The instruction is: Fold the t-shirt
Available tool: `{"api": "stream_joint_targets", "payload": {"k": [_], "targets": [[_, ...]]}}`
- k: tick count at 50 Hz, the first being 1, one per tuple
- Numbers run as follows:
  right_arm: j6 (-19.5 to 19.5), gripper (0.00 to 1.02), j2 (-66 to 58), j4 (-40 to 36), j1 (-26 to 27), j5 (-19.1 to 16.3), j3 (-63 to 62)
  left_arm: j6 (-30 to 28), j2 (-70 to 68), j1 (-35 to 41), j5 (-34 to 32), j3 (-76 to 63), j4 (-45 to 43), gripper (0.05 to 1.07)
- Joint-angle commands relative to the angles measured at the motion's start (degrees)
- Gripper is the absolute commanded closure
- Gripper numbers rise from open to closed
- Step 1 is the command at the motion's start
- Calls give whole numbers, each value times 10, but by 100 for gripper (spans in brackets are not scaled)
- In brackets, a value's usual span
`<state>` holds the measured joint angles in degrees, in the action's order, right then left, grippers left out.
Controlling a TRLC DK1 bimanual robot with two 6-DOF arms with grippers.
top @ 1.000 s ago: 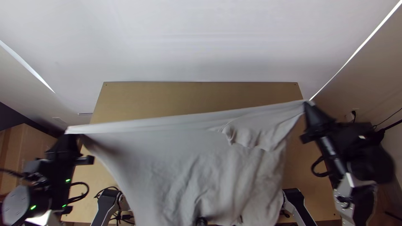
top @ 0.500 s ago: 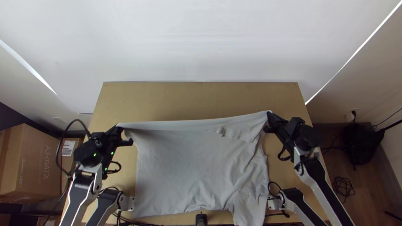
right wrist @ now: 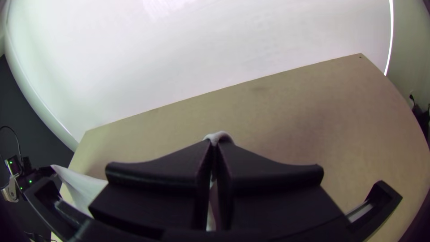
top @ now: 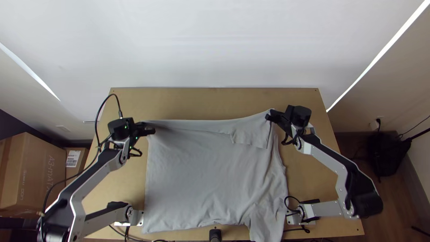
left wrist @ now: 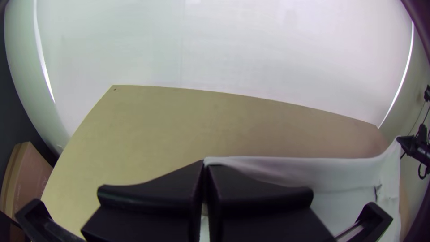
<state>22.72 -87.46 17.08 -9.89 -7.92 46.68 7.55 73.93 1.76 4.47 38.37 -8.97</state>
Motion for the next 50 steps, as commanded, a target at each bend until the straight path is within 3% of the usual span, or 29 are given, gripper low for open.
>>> {"api": "stream_joint_targets", "payload": {"k": [1, 25, 30, 32, 34, 35, 36, 38, 40, 41, 44, 50], "targets": [[8, 100, -63, 16, 7, 13, 54, 10, 79, -12, -3, 67, -29, 105], [7, 100, -262, 0, 18, 42, 281, 11, 311, -13, -3, 306, -30, 105], [6, 100, -292, -23, 18, 62, 338, 14, 341, -12, 2, 344, -29, 105], [3, 89, -300, -28, 20, 68, 359, 14, 349, -11, 4, 355, -32, 105], [2, 65, -302, -28, 21, 67, 366, 14, 355, -11, 11, 364, -37, 105], [1, 53, -302, -31, 21, 67, 369, 15, 356, -11, 12, 370, -37, 101], [1, 41, -303, -37, 21, 68, 373, 15, 356, -10, 12, 375, -37, 91], [0, 23, -304, -59, 22, 67, 388, 17, 356, -10, 12, 381, -40, 58], [0, 13, -303, -85, 24, 66, 402, 17, 355, -11, 7, 391, -34, 20], [0, 10, -302, -97, 25, 66, 408, 17, 354, -11, 5, 399, -27, 8], [1, 4, -288, -116, 27, 66, 416, 26, 344, -12, 5, 410, -11, 9], [3, 4, -236, -123, 36, 65, 403, 53, 300, -19, 3, 413, -10, 9]]}}
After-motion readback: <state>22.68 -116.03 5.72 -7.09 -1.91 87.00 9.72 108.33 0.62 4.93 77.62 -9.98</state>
